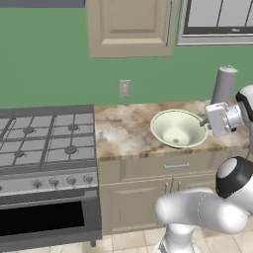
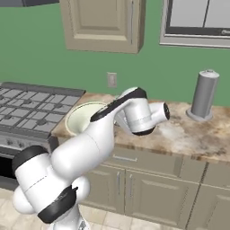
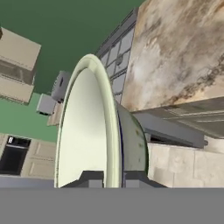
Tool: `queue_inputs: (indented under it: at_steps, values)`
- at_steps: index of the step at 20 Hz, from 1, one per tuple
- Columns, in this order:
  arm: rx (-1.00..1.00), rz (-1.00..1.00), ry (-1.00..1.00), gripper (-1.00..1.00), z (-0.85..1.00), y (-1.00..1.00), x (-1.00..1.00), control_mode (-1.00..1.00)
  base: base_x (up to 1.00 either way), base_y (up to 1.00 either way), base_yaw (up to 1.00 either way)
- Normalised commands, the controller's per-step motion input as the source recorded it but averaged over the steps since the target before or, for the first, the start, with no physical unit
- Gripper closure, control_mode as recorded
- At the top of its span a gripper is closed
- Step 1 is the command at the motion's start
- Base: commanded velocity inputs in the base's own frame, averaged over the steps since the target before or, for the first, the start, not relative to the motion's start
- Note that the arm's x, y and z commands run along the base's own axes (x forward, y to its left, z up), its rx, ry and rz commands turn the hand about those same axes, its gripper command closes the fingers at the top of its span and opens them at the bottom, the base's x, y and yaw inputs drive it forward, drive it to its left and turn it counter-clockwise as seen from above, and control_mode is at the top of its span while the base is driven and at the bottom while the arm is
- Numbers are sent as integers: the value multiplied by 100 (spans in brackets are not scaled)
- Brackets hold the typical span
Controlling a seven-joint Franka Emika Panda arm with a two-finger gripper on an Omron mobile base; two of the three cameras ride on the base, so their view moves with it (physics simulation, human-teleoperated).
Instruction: Pick the cup and bowl from the counter and place them on the counter next to the sink.
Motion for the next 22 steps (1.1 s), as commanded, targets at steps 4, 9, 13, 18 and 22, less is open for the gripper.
queue_inputs:
  at_steps: [4,9,13,18,22]
  values:
    - [0,0,0,100,0,0,0,100,34,14,23]
    - [0,0,0,100,0,0,0,100,41,28,62]
    - [0,0,0,100,0,0,0,100,27,28,76]
    - [0,0,0,100,0,0,0,100,17,32,81]
    - [0,0,0,100,0,0,0,100,26,24,84]
